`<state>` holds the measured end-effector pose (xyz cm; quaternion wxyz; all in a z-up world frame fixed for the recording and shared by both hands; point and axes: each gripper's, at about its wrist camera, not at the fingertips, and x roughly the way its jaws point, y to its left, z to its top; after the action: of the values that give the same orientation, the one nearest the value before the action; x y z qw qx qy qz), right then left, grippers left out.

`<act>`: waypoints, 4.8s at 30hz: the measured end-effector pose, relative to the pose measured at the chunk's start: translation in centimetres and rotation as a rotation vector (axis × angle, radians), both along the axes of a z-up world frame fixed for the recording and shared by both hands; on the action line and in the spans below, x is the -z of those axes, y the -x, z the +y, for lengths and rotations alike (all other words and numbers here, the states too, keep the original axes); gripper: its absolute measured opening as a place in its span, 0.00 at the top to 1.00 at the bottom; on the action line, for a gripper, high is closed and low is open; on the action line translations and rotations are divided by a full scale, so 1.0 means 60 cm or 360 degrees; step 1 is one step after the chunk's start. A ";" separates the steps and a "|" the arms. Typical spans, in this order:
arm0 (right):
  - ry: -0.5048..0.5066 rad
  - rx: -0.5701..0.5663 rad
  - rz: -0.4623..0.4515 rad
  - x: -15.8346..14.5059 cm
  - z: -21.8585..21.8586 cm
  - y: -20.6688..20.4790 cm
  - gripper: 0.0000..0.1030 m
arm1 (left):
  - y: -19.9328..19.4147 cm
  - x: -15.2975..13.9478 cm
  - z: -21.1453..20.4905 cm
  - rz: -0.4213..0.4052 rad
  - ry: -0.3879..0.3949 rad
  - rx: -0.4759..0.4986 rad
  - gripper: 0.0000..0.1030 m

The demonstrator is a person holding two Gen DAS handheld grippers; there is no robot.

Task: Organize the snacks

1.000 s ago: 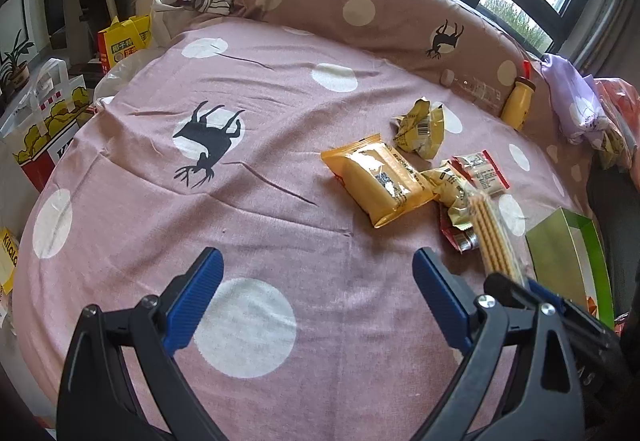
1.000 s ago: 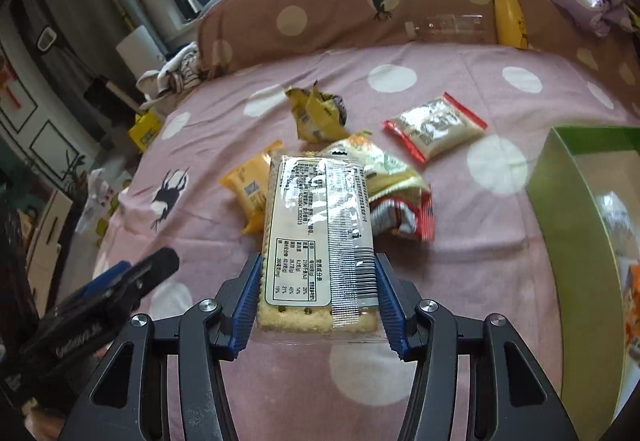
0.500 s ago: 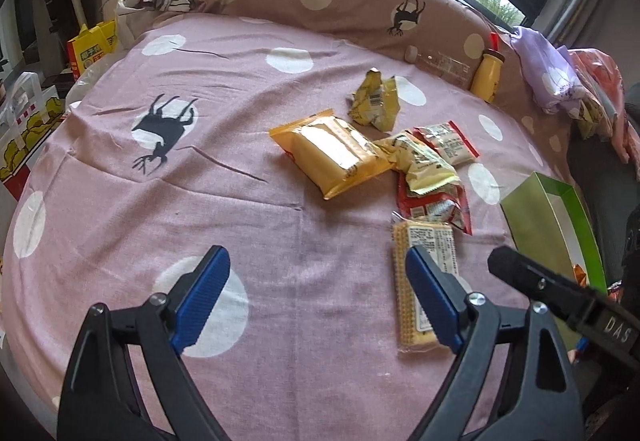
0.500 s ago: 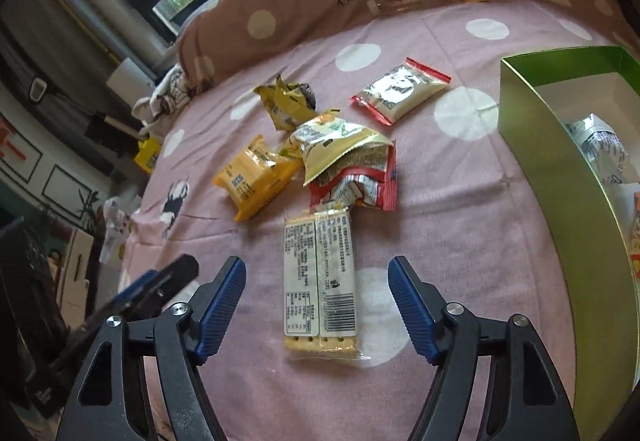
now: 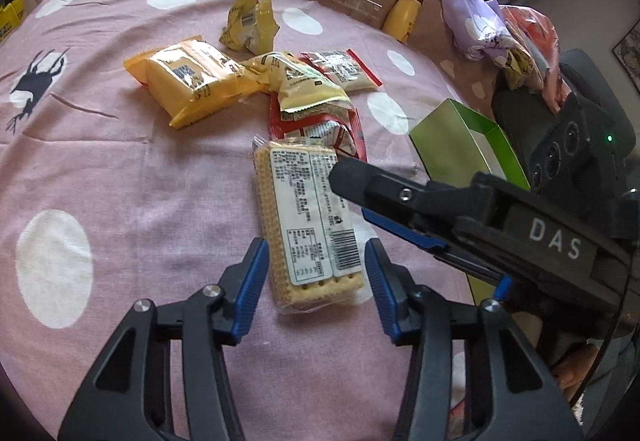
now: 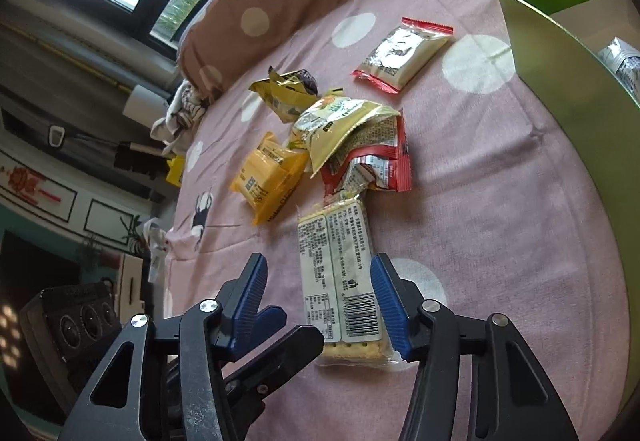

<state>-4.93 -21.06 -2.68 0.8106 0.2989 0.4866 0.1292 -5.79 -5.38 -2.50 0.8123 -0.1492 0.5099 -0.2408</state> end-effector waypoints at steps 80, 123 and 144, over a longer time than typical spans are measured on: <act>0.0262 0.0907 -0.0270 -0.132 -0.329 0.160 0.45 | 0.049 -0.136 -0.343 -0.0406 0.0059 0.0711 0.74; 0.0829 -0.0209 -0.0066 -0.064 0.062 -0.175 0.10 | -0.028 -0.044 0.124 -0.0191 -0.0397 -0.0564 0.12; 0.0847 -0.0193 -0.0155 -0.044 0.049 -0.144 0.61 | -0.030 -0.041 0.115 -0.0181 -0.0418 -0.0524 0.12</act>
<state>3.71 -18.12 -0.05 0.8739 0.0392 0.4809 0.0593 -4.00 1.52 -0.07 0.8806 -0.1095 0.4589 -0.0445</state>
